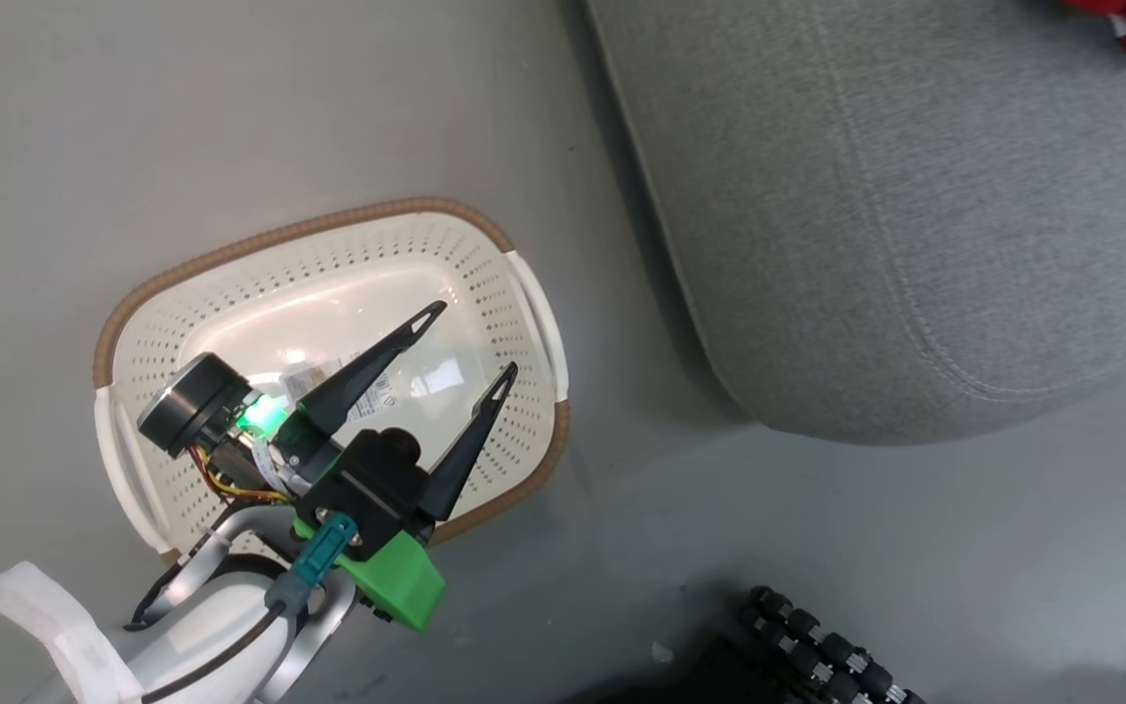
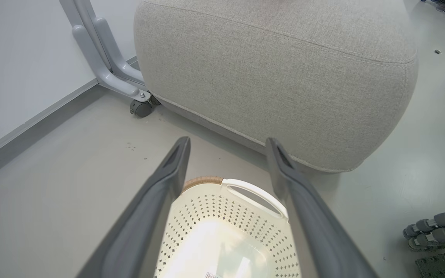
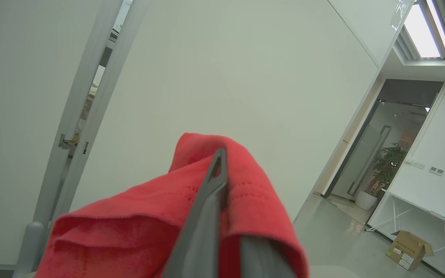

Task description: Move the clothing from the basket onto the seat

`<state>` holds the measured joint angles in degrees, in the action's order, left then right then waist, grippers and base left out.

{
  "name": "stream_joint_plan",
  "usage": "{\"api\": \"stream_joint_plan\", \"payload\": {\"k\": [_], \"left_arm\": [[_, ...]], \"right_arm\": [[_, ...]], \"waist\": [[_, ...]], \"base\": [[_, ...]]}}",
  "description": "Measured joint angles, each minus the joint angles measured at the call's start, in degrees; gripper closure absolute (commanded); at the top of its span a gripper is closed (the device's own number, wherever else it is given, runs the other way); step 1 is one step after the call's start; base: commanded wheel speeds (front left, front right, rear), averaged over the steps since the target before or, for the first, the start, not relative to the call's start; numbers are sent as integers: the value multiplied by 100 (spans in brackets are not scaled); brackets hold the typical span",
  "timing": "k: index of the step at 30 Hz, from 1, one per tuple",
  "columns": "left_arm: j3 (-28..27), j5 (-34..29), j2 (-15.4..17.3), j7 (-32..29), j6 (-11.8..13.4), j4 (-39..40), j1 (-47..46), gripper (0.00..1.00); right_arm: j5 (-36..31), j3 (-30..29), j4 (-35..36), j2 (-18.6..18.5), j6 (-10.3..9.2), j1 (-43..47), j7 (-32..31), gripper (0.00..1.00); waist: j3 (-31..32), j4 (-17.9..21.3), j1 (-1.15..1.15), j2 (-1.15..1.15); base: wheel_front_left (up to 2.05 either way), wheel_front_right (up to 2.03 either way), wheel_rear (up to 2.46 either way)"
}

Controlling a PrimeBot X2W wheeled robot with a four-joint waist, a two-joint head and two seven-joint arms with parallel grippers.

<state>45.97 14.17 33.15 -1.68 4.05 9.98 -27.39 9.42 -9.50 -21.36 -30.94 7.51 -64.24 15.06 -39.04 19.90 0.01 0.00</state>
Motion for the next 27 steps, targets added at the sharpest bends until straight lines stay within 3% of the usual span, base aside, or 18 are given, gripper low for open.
{"api": "stream_joint_plan", "payload": {"k": [8,13,14,15,16,21,27], "left_arm": [[63,85,-205,258,22,-258,19,0],[124,164,-365,381,21,-390,21,0],[132,188,-371,394,18,-432,23,0],[142,192,-378,421,14,-463,24,0],[152,197,-393,448,5,-491,27,0],[160,299,-555,666,18,-687,54,0],[179,565,-925,1096,35,-1050,243,0]], "right_arm": [[103,-993,232,917,2,2019,0,100],[64,-1407,-18,1263,2,2650,0,100],[57,-1501,-62,1336,2,2702,0,89],[57,-1571,-92,1381,2,2738,0,34],[47,-1649,-127,1423,2,2781,0,0],[-115,-1878,-85,1718,1,2954,0,0],[-386,-1751,26,2016,2,3626,0,0]], "waist": [[-148,-222,-1,0],[30,-225,-1,0],[64,-229,-1,0],[89,-235,-1,0],[120,-247,-1,0],[301,-318,-1,0],[689,-418,-2,0]], "base": [[0,0,0],[0,0,0],[0,0,0],[0,0,0],[0,0,0],[0,0,0],[0,0,0]]}}
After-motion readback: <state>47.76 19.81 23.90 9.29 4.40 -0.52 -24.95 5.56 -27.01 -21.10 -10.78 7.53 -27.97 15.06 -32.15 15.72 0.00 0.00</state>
